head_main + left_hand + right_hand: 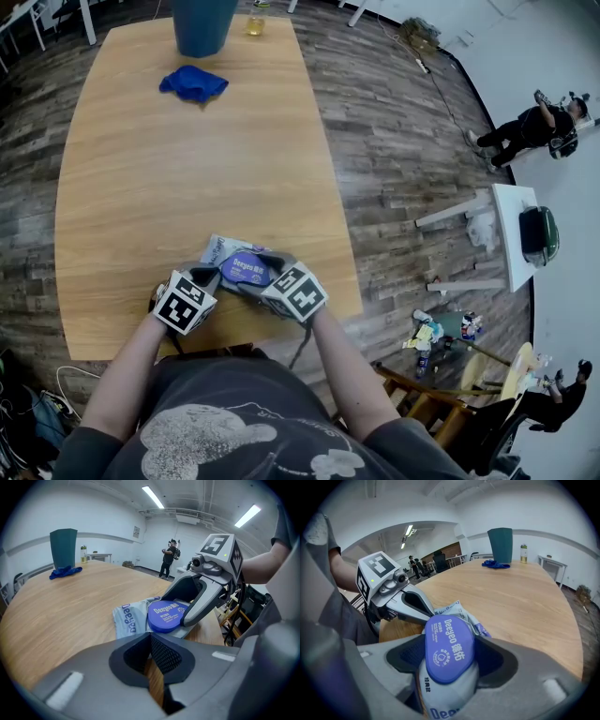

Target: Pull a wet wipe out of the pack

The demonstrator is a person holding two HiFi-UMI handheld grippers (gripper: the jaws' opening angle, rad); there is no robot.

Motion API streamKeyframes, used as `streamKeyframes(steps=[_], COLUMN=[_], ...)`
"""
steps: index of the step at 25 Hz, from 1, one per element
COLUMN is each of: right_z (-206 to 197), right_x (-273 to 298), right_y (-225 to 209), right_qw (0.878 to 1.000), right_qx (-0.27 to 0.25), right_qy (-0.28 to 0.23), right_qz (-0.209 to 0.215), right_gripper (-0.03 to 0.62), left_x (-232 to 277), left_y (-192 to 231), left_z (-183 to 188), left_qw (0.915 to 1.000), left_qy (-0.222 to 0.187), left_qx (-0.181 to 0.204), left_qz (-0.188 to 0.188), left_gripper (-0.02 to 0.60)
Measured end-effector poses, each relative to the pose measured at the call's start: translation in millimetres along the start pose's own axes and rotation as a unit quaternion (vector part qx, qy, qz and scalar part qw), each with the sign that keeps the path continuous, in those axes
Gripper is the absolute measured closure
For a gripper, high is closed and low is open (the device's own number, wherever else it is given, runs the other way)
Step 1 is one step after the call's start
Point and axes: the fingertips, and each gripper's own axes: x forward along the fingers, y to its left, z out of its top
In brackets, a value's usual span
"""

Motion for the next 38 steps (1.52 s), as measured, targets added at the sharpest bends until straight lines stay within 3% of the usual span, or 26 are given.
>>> streamKeyframes(steps=[19, 24, 28, 38], right_z=[-0.3, 6.0, 13.8, 38.1], right_x=[-2.2, -8.7, -20.0, -53.3], right_y=[-4.8, 2.8, 3.2, -21.4], right_qw=[0.999, 1.000, 0.997, 0.983], right_qx=[0.030, 0.001, -0.013, 0.051], right_qy=[-0.011, -0.004, -0.033, -0.136], right_qz=[0.029, -0.011, -0.061, -0.111], right_gripper=[0.272, 0.270, 0.270, 0.276], left_x=[3.1, -0.3, -0.1, 1.2], left_y=[2.2, 2.2, 1.6, 1.6], left_z=[-3.6, -2.1, -0.8, -0.5], left_qw=[0.9995, 0.9997, 0.9999, 0.9999], left_qy=[0.004, 0.009, -0.001, -0.005], left_qx=[0.033, 0.023, 0.014, 0.014], left_qz=[0.002, 0.004, 0.002, -0.002], left_gripper=[0.565, 0.565, 0.565, 0.565])
